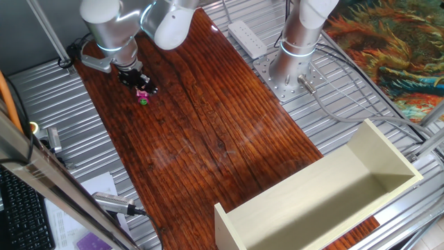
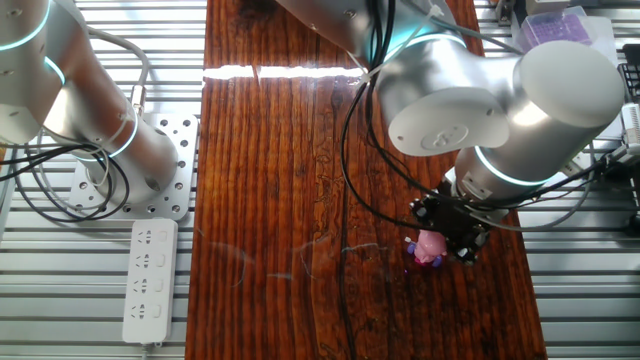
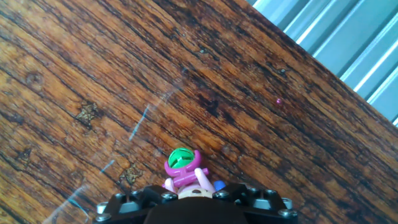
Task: Put the object on the shelf
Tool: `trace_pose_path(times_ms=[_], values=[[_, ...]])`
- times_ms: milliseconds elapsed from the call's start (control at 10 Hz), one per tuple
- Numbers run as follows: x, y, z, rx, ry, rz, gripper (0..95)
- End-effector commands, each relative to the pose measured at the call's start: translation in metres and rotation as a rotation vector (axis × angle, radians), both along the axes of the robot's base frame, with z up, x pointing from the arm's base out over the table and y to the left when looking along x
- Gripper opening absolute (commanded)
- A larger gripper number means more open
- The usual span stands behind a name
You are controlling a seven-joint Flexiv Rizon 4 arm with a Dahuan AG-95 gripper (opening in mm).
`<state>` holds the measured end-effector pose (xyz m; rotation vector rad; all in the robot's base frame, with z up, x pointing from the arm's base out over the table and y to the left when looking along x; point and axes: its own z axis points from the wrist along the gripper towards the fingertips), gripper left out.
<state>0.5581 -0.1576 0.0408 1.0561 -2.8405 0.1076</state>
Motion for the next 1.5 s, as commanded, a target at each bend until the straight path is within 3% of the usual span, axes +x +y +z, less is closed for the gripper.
trace_pose_path(times_ms=[100, 1000, 1100, 1200, 1300, 1500], values=[[-0.0007, -0.0004, -0.0003, -0.004, 0.003, 0.0, 57.0], [-0.0052, -0.0035, -0.0004, -0.023, 0.011, 0.001, 57.0], [-0.0052, -0.0035, -0.0006, -0.024, 0.011, -0.001, 38.0], [-0.0052, -0.0035, -0.0012, -0.026, 0.011, -0.002, 38.0], [-0.0053, -0.0035, -0.002, -0.029, 0.01, -0.006, 19.0], [-0.0054, -0.0037, -0.0019, -0.029, 0.008, -0.015, 19.0]])
